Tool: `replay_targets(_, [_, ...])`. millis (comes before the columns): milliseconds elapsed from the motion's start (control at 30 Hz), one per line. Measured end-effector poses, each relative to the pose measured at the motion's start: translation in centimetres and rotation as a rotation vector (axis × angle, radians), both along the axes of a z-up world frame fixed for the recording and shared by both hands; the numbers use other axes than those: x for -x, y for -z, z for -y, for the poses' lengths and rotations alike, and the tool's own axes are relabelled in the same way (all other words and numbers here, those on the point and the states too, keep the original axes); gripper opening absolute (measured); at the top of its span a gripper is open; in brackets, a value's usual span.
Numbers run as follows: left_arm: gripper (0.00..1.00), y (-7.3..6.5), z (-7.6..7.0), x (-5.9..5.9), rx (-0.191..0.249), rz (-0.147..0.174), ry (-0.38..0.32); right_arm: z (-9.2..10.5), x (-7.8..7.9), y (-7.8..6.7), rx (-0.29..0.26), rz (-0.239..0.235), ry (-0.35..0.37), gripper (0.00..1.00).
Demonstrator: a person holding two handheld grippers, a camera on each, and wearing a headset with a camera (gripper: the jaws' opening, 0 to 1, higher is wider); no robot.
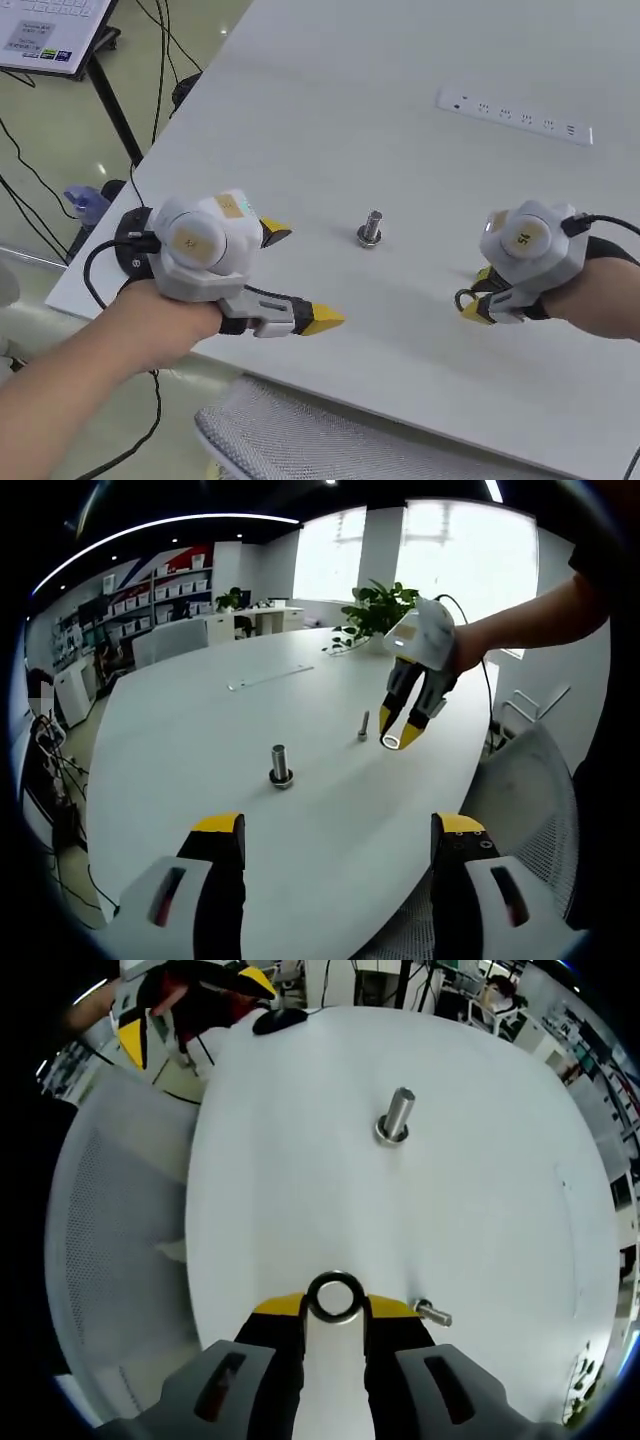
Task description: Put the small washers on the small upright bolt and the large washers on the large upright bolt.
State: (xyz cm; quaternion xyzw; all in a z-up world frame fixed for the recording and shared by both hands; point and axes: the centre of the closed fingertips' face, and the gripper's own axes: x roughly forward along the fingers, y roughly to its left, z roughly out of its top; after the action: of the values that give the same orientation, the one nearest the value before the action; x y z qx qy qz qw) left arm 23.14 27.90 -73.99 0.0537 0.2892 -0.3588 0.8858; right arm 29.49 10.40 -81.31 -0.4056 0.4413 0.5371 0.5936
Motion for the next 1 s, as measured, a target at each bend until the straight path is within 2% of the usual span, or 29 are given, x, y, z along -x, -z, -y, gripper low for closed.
replay_targets(333, [0.75, -0.1, -0.1, 0.2, 0.005, 0.000, -0.010, -2.1, -1.1, -2.7, -0.026, 0.001, -0.007, 0.21])
replay_targets(633, [0.75, 0.0, -0.3, 0.3, 0.007, 0.003, -0.016, -4.1, -3.1, -4.8, -0.049, 0.006, -0.009, 0.21])
replay_targets(1000, [0.78, 0.3, -0.9, 0.3, 0.008, -0.002, -0.027, -6.9, -5.3, -5.6, -0.035, 0.038, -0.071, 0.22])
